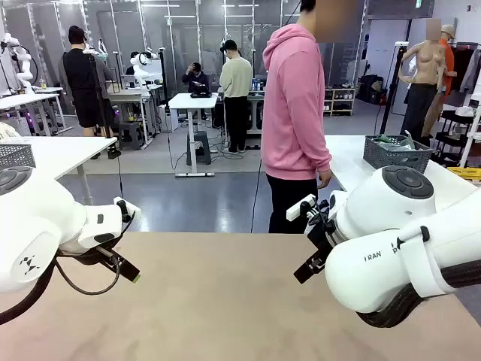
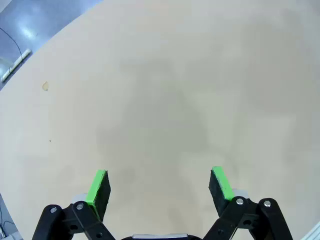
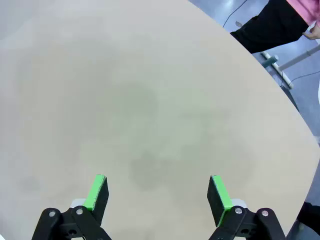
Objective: Fold the towels and place them in the basket.
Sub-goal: When a person lays out a Towel with hook on the table, fold it in half twice.
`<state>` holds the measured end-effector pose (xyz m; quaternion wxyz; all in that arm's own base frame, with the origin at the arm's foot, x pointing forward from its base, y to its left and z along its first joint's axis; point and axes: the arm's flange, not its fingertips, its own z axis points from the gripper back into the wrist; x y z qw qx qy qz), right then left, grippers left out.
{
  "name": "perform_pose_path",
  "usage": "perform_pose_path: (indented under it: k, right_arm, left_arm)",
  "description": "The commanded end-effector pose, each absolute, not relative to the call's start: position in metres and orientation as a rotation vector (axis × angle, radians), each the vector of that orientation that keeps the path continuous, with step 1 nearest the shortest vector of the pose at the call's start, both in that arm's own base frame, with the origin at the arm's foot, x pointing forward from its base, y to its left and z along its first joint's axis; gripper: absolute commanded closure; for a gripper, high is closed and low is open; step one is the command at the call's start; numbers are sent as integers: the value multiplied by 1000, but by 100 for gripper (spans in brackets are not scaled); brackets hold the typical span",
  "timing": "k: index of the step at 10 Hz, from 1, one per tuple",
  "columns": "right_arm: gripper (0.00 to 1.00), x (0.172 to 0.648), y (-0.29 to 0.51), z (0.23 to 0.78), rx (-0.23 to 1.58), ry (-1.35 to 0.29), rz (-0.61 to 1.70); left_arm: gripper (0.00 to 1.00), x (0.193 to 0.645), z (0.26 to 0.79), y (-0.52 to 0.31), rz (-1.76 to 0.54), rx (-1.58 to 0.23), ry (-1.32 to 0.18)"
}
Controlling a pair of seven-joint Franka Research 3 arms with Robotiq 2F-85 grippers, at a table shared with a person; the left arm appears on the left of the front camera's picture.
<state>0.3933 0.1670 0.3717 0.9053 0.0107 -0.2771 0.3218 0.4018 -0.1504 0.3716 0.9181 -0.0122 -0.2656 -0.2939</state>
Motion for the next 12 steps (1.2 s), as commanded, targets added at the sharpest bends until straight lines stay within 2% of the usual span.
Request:
perform_pose_path:
  k: [1,11,12]
  right_arm:
    - [0,393,167,372,22,-572,665]
    - [0,393,167,372,21,-573,667]
    - [0,394,167,409,68,-622,680]
  left_arm:
    - [0,402,372,-151,-605,-25,-546]
    - [0,402,372,-151,-606,-25,-546]
    - [0,404,411,-157,-583,8,-576]
